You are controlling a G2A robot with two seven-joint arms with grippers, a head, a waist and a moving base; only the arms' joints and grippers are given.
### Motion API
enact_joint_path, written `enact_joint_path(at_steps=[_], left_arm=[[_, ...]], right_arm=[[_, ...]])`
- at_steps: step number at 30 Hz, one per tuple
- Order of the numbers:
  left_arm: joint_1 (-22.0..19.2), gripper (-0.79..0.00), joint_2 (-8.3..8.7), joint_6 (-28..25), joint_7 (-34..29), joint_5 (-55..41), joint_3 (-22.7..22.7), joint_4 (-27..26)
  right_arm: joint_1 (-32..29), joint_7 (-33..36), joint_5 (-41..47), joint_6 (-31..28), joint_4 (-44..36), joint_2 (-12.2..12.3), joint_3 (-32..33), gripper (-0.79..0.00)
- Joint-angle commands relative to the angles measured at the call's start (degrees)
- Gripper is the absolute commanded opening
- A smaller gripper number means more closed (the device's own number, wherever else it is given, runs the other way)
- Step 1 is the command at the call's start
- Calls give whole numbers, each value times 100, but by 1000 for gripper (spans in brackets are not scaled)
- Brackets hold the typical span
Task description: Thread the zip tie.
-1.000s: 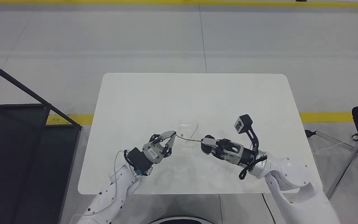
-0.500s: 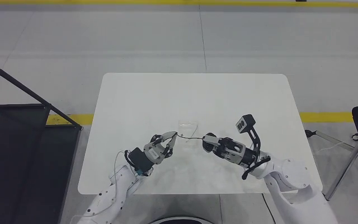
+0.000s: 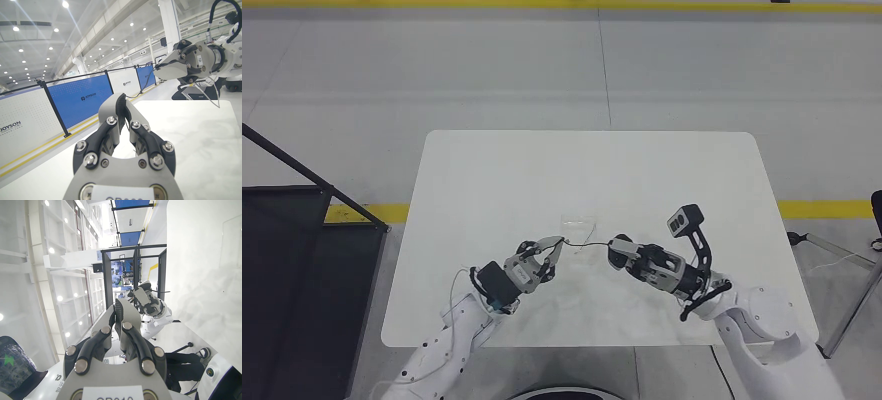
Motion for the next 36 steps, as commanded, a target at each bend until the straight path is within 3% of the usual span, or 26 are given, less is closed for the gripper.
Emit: enact_joint_path(at_steps=[1,13,36], left_arm=[[-8,-785,-2,-2,-4,-2,10,3],[-44,-785,-15,-1,-5,-46,53,43],[-24,-785,-44,143,61,-317,20,13]], right_arm=[[-1,7,13,-20,2,-3,8,-785],[-11,21,87,70,-78,-11,90,-785],[69,-180,-974,384,-193,-20,-216,-785]])
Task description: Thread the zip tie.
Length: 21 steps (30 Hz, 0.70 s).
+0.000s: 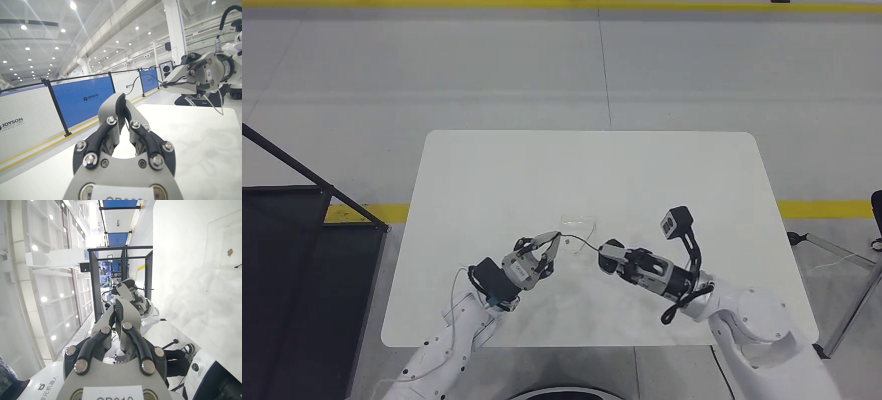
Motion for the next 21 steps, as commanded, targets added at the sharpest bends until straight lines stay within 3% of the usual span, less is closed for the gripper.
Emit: enact_joint_path(at_steps=[1,13,21], left_arm=[[5,-785,-2,16,1,-6,-4,-2],[20,-785,-12,54,-4,-31,-18,-27],[18,-785,-9,16,10,46,-22,-34]], right_arm=[[9,-12,-111,27,-10,0,-32,-785],[69,-135,-786,245,-74,-2,-240,-785],[98,-204,-751,281,-73,-21,-279,-785]])
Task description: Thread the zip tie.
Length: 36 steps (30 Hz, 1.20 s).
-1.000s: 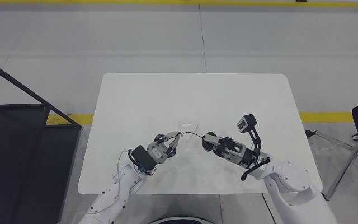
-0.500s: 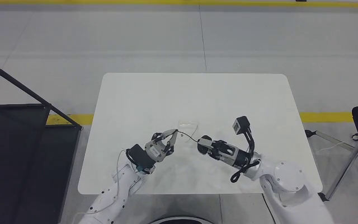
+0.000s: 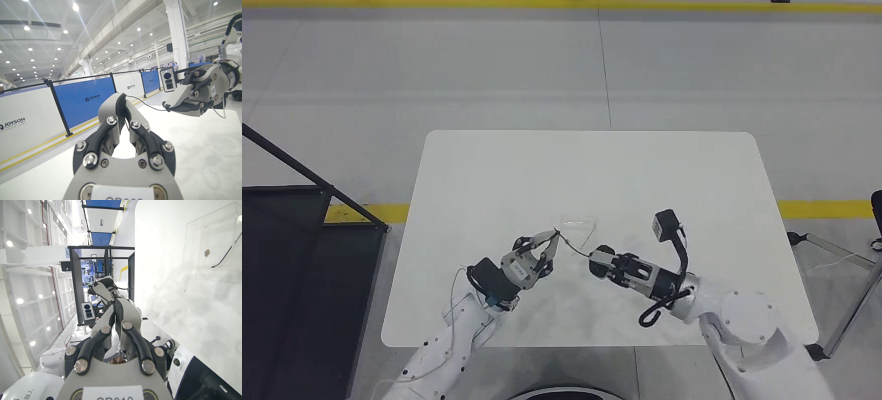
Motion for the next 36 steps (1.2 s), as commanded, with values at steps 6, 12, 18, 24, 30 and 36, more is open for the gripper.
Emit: enact_joint_path(at_steps=[6,12,18,24,30,36], left_arm=[[0,-785,7,9,17,168,11,15],[12,-785,0,52,45,99,1,5],[80,-785,-6,139,135,21,-23,-39],[215,-785,-26,690,358,138,-33,-91],[300,-785,-70,1218,695,314,86,10],[285,-785,-118,1547,930,438,222,190]], right_arm=[[-44,13,519,-198,70,-22,125,-785],[-91,130,770,-303,122,-21,252,-785],[-119,116,705,-205,68,-22,235,0],[-317,89,510,-304,-82,-12,210,0],[-841,17,231,-788,-393,13,255,0],[-1145,-414,15,-1158,-587,-9,173,0]])
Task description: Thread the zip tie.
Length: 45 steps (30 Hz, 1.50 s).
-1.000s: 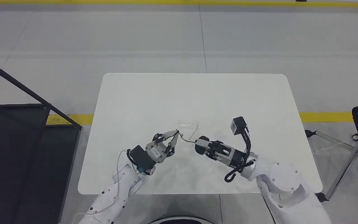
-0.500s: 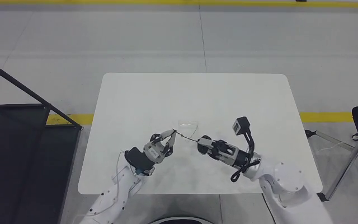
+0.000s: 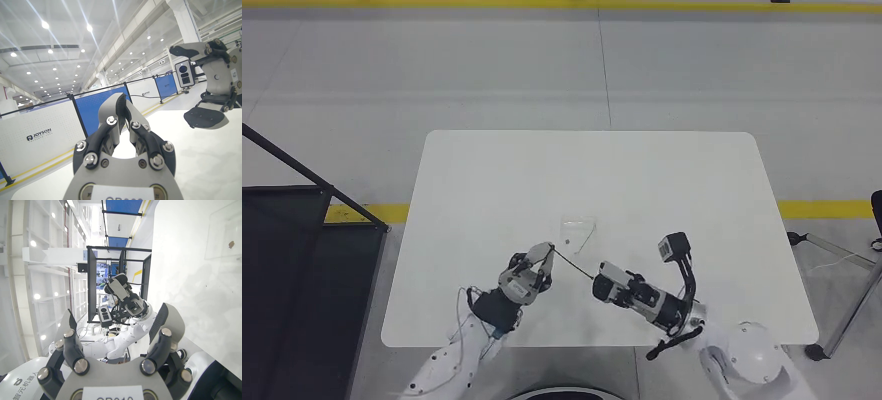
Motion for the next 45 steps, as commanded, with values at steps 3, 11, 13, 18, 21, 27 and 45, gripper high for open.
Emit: enact_joint_path(at_steps=[3,11,13,18,21,27,45], left_arm=[[-32,-785,-30,182,167,29,56,66],[-23,-785,-45,227,227,-27,80,65],[-23,-785,-45,227,227,-27,80,65],[-23,-785,-45,227,227,-27,80,65],[-23,-785,-45,227,227,-27,80,65],[-23,-785,-45,227,227,-27,80,65],[-23,-785,-45,227,227,-27,80,65]], right_arm=[[-63,73,-7,-76,-59,2,5,0],[-50,34,-32,-4,-69,-4,-15,0],[-50,34,-32,-4,-69,-4,-15,0],[19,-72,-187,56,-71,-29,-194,-576],[143,-296,-306,174,-47,-67,-376,-696],[332,-544,-309,155,62,-134,-622,-751],[386,-548,-330,69,132,-192,-713,-785]])
